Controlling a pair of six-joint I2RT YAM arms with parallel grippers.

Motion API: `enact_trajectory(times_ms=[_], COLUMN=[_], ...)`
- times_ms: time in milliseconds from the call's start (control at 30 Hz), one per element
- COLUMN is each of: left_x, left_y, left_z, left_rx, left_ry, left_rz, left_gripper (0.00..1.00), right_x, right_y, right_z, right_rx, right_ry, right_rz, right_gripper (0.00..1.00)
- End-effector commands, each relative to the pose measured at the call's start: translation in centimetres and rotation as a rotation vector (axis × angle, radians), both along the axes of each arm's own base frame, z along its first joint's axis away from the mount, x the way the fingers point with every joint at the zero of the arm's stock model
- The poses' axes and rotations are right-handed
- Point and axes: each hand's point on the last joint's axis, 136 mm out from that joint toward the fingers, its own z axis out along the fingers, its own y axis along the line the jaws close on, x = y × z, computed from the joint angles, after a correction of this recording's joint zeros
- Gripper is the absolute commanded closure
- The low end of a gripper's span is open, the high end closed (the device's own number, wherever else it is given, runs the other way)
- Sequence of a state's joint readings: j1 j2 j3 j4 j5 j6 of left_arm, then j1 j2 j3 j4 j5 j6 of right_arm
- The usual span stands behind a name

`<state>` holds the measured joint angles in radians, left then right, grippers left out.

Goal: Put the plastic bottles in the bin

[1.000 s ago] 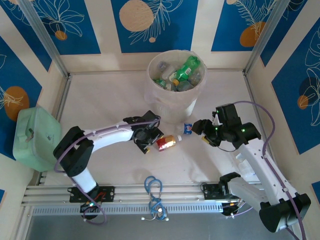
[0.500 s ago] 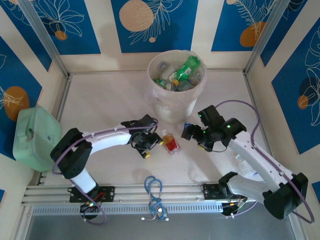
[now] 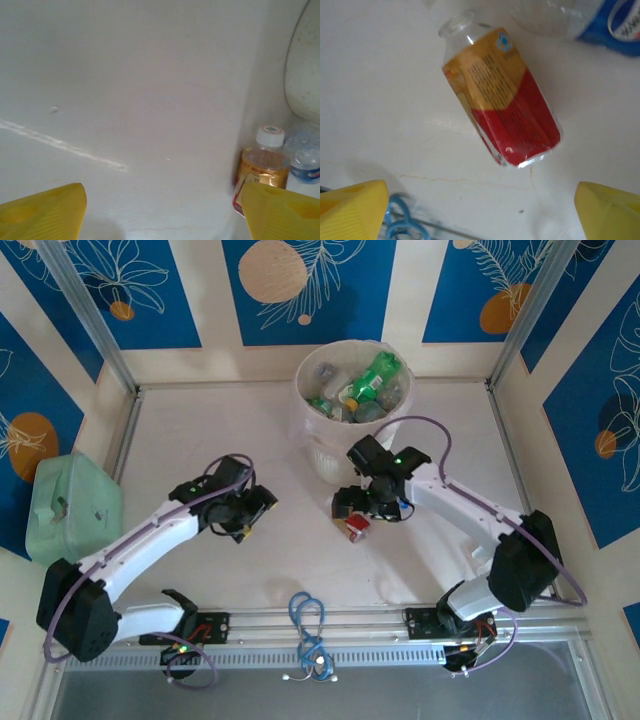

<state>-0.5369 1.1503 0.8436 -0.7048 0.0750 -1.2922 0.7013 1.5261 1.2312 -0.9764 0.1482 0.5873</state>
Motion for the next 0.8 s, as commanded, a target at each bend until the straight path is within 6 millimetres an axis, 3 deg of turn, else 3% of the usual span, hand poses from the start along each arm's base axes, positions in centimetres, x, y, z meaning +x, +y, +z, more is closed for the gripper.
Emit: enact_trajectory(times_ms=[0, 133, 333, 767], left_x=[-0.7, -0.3, 0.1, 1.0], left_y=[2.9, 4.1, 4.8, 4.3], left_z=[0.2, 1.4, 2.4, 3.2], left_rx=[0.081, 0.086, 0.105, 0.099], left_ry=[-0.033, -0.103, -0.139, -0.169], left_rz=[-0.002, 0.005, -0.014, -0.034], left_gripper=[0.18, 0.17, 0.17, 0.17], right_x=[1.0, 2.0, 1.3, -0.7], right_y=[0.1, 0.5, 1.6, 0.2], right_z=[-1.4, -3.2, -5.0, -8.1], right_rx=[-0.137, -0.178, -0.201, -0.255], right_ry=[-0.045, -0.046, -0.015, 0.074], right_rz=[0.16, 0.189, 0.253, 0.231], right_gripper=[0.04, 0.04, 0.08, 0.16])
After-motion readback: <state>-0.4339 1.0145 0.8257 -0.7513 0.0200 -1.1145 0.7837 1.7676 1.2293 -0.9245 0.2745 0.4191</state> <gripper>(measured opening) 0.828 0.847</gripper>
